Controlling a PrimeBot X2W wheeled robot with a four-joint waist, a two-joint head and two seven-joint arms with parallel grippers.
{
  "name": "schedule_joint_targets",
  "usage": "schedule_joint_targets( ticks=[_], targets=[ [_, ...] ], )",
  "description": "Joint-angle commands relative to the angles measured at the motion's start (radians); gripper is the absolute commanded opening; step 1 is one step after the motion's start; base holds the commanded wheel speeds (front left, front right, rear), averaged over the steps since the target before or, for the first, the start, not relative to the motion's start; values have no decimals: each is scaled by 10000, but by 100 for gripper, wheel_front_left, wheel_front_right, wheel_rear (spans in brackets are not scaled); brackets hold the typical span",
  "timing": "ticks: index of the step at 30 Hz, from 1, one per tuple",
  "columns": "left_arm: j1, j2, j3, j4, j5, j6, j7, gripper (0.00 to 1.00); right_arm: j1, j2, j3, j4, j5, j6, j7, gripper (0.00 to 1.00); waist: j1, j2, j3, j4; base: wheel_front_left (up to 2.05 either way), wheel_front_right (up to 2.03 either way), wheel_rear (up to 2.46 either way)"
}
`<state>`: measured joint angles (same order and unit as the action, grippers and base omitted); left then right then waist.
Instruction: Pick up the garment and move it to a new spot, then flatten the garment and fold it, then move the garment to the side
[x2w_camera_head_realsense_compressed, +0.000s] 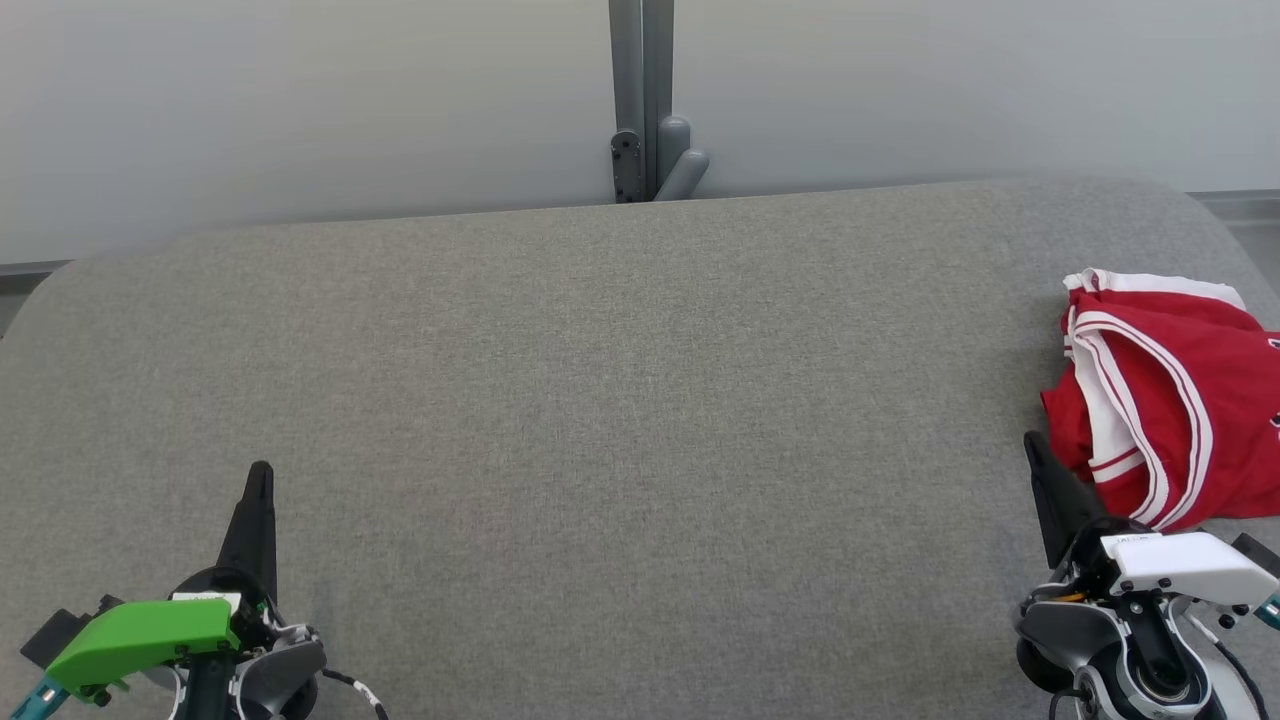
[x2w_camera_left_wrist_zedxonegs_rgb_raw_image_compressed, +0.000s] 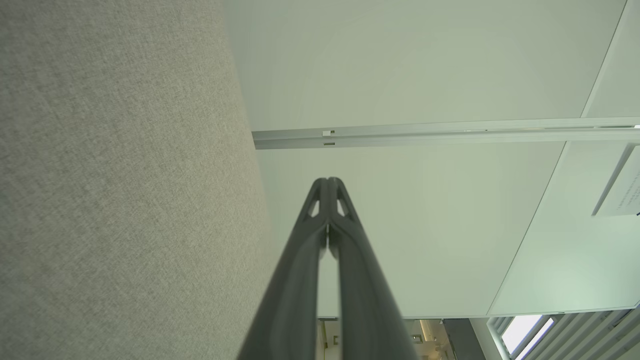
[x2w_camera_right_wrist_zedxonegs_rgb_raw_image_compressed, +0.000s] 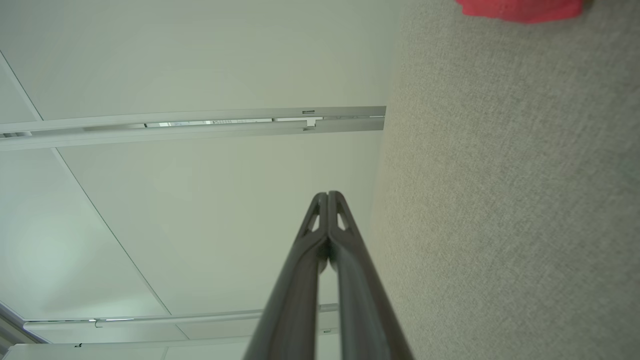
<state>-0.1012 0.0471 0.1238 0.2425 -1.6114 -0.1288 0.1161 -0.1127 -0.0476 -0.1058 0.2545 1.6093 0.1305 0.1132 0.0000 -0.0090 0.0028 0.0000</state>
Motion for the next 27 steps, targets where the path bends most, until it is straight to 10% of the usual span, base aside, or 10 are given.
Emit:
schedule_joint_targets(
  ticks=[1,27],
  targets=[
    [-108,58,6,-9,-21,-45,36,0,-100,-49,-11,-33,70,4,13,0,0,90,0,0,0,0,0],
    [-106,59,6,-10,-21,-45,35,0,-100,-49,-10,-33,71,4,13,0,0,90,0,0,0,0,0]
  ],
)
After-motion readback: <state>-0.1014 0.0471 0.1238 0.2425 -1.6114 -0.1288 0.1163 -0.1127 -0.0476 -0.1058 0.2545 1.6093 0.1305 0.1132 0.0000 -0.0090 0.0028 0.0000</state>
